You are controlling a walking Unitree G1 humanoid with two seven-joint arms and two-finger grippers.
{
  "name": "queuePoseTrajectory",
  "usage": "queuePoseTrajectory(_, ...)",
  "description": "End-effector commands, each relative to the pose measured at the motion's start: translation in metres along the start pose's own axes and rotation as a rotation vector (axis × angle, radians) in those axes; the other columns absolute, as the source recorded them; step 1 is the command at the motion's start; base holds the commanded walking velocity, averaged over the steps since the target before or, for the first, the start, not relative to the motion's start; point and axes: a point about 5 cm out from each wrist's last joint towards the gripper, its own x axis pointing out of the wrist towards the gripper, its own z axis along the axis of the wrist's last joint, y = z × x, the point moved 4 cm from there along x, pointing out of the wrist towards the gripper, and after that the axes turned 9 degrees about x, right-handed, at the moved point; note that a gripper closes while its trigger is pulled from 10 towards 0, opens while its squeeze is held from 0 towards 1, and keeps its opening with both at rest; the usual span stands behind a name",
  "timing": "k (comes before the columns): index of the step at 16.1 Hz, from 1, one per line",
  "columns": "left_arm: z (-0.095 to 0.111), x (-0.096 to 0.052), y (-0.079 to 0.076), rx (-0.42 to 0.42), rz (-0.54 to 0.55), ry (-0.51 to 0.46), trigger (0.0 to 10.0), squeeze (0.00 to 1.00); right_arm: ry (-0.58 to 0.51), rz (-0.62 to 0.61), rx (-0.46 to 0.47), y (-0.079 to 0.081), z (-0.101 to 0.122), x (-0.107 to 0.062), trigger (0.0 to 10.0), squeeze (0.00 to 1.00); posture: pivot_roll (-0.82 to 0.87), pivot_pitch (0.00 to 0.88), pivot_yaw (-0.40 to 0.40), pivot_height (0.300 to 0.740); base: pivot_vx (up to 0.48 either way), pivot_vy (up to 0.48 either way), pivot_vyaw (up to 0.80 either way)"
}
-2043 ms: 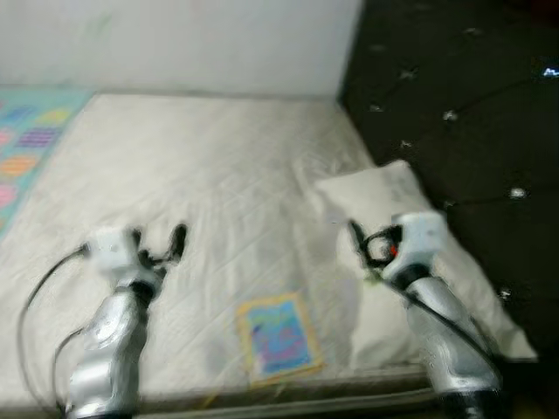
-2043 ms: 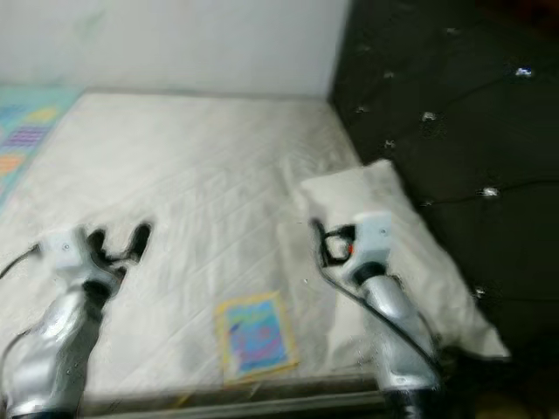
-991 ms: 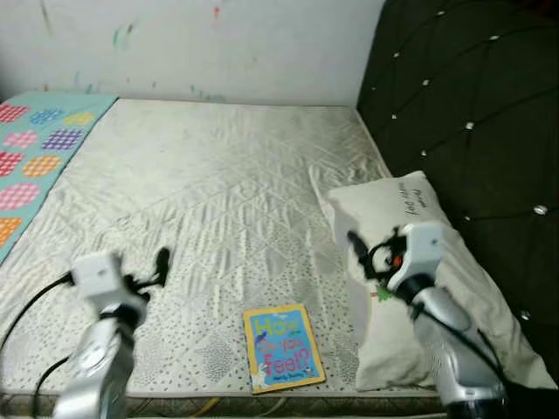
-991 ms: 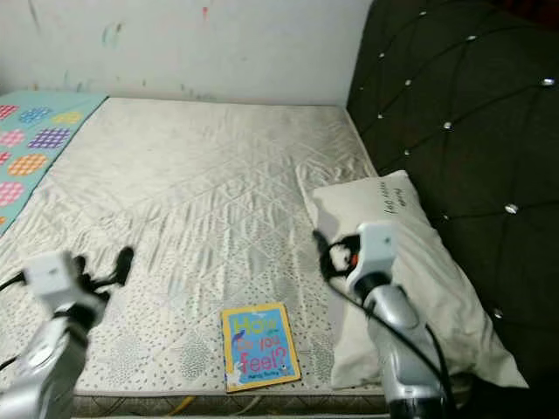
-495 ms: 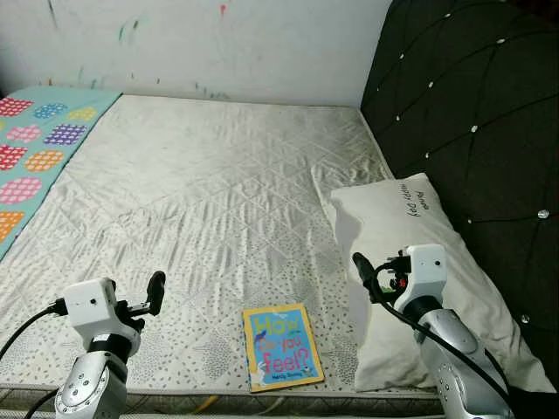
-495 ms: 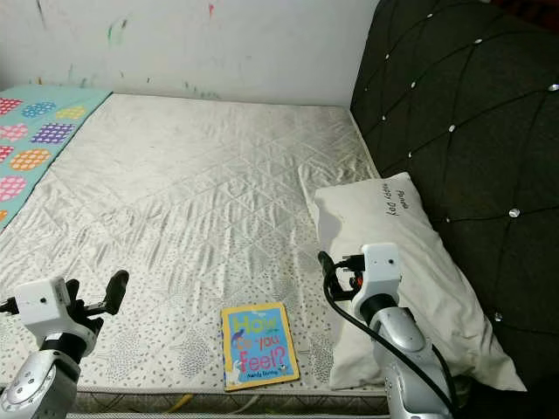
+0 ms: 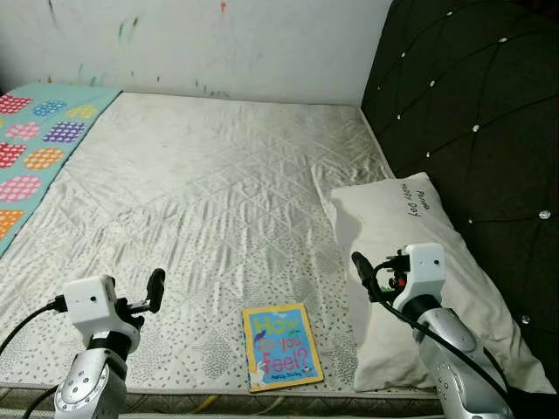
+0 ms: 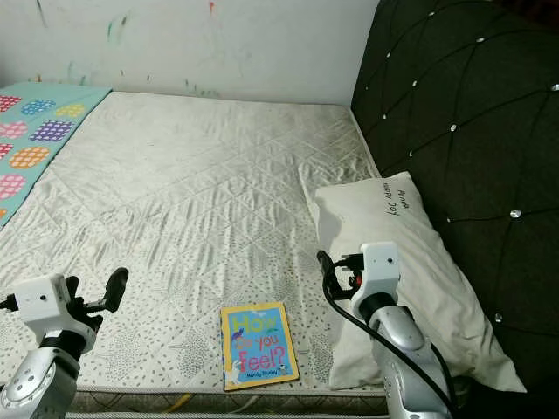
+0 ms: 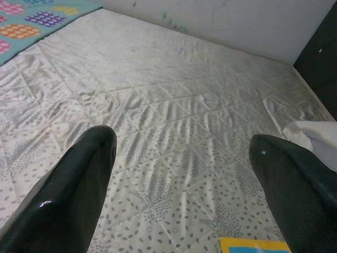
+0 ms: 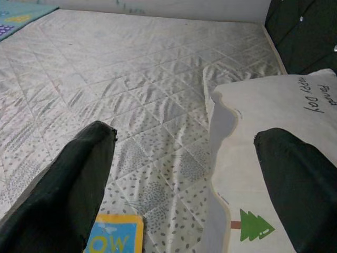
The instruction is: Clean up the room
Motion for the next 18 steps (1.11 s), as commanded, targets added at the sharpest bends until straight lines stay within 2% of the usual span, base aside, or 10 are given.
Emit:
queuePoseTrajectory(1,0.0033,0.0017,0.0004,0.016,-0.001,-0.011,10.0,0.0,-0.018,0.002,0.005,0.0005,0.0077,0.0018,10.0,0.0,-0.01,0.029,-0.071,0.72,0.0,0.0,0.0)
queuePoseTrajectory(11,0.0061,0.0067,-0.0032,0.017,-0.005,-0.023,10.0,0.0,-0.021,0.0,0.009,-0.0006,0.0085,0.0007,10.0,0.0,-0.02,0.036,-0.071,0.595,0.0,0.0,0.0)
queuePoseTrajectory(18,0.0051,0.0076,0.0008,0.009,0.025,-0.023,10.0,0.0,-0.019,0.016,-0.009,0.0012,0.0085,0.0011,10.0,0.0,-0.02,0.031,-0.078,0.595,0.0,0.0,0.0)
